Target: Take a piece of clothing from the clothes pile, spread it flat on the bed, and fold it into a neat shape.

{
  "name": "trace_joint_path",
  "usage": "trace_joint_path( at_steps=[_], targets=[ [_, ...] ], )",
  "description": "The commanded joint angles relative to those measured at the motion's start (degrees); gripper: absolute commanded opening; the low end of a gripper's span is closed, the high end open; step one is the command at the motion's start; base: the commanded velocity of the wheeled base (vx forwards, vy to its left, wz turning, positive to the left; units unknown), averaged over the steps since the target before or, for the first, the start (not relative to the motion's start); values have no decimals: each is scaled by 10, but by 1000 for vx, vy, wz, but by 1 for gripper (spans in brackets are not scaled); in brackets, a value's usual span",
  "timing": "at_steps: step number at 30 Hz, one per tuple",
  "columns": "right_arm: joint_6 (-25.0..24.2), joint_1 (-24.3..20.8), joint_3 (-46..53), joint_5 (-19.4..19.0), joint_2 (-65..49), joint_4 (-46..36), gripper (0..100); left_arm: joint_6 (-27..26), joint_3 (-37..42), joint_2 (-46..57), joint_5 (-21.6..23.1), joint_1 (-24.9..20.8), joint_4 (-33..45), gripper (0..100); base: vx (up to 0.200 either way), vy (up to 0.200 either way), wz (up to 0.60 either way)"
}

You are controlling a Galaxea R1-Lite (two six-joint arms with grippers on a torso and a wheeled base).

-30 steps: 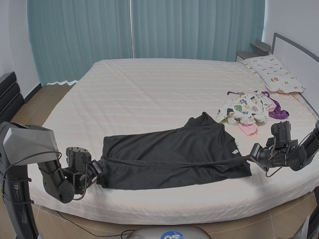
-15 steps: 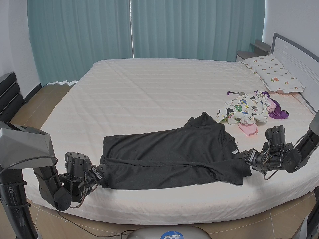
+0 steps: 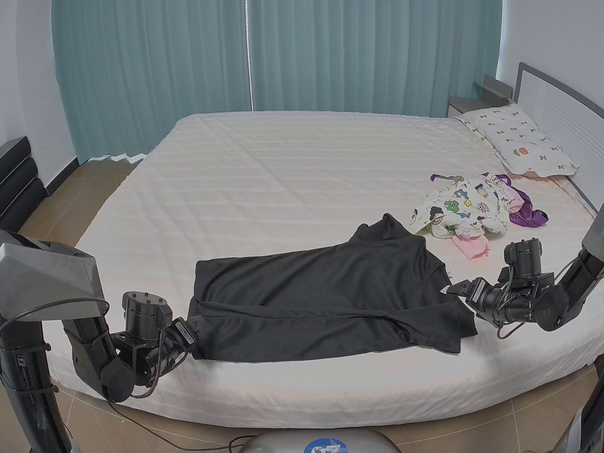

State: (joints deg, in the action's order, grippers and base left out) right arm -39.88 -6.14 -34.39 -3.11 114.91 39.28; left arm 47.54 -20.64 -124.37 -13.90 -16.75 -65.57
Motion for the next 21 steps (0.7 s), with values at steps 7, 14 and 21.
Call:
trace_joint_path(
  at_steps=[7,14,21],
  targets=[
    [9,10,18,-25,27,24,100,0,4,0,0,0,-1,100,0,0,0],
    [35,29,13,-68,59,37,100,19,3,-1,10,0,-1,100,0,0,0],
    [31,49,17,-108,90,109,100,20,3,-1,17,-1,-1,100,0,0,0]
  ],
)
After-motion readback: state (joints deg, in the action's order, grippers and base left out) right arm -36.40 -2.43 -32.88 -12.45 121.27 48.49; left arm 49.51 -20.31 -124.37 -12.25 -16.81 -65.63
